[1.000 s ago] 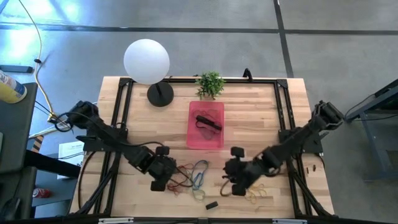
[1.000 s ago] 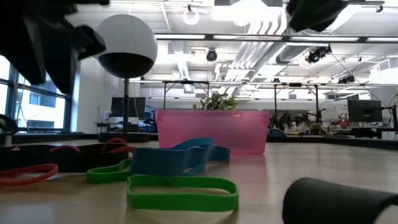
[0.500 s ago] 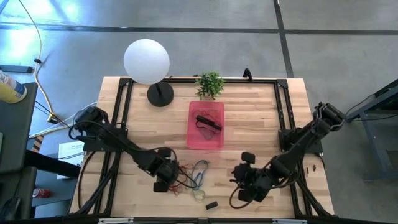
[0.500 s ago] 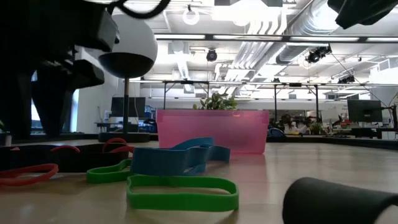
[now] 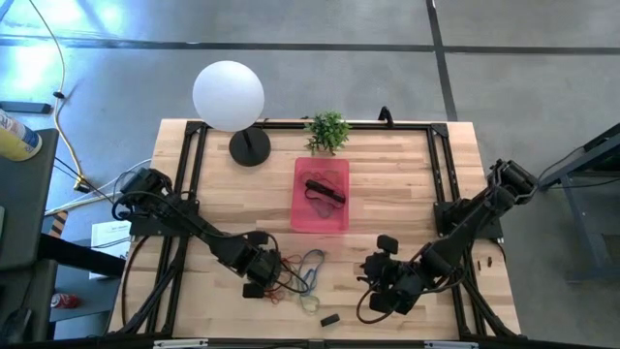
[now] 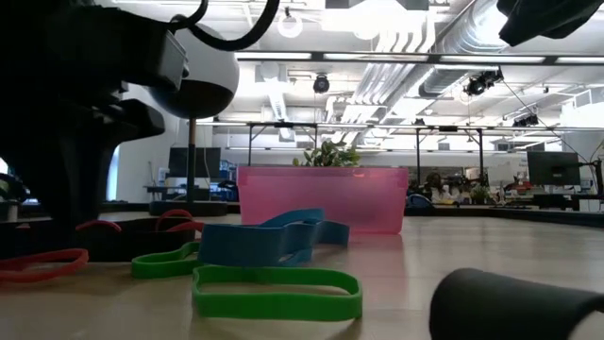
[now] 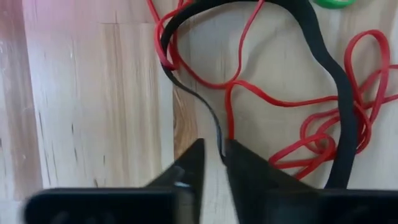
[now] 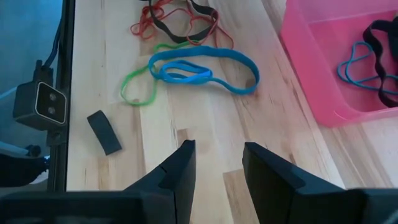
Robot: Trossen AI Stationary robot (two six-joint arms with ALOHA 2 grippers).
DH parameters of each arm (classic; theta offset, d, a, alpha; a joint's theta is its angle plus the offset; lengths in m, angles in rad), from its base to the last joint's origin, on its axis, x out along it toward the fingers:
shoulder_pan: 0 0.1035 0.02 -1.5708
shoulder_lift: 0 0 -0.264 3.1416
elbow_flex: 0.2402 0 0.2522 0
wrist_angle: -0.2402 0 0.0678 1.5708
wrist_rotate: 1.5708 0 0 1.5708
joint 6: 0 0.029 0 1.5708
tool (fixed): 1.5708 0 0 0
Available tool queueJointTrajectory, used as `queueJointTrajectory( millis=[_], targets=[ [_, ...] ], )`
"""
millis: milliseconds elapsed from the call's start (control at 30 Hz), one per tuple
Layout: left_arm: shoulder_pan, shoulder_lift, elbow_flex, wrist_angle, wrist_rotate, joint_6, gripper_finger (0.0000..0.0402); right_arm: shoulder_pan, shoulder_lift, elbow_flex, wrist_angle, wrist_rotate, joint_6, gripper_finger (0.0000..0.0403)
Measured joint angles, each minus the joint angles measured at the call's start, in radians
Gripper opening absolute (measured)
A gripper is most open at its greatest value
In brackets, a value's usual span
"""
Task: Pick and place rubber bands into bin
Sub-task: Put the black rubber band into the red bin
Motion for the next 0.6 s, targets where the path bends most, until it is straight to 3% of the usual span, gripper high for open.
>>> queueJointTrajectory(
  millis=[67, 133, 433, 600],
  targets=[
    [0.000, 0.007, 0.000, 0.004, -0.002, 0.005, 0.0013, 0.000, 0.000, 0.000, 0.000, -0.002, 0.003, 0.0124],
    [0.000, 0.013, -0.001, 0.002, -0.001, 0.006, 0.0009, 0.000, 0.000, 0.000, -0.002, -0.004, 0.015, 0.0124],
    [-0.002, 0.028, 0.000, 0.011, -0.001, 0.000, 0.0105, 0.002, 0.000, 0.000, -0.005, -0.004, 0.019, 0.0124],
    [-0.002, 0.038, 0.000, 0.008, -0.002, -0.002, 0.0110, 0.002, 0.000, 0.000, -0.007, -0.004, 0.019, 0.0124]
  ],
)
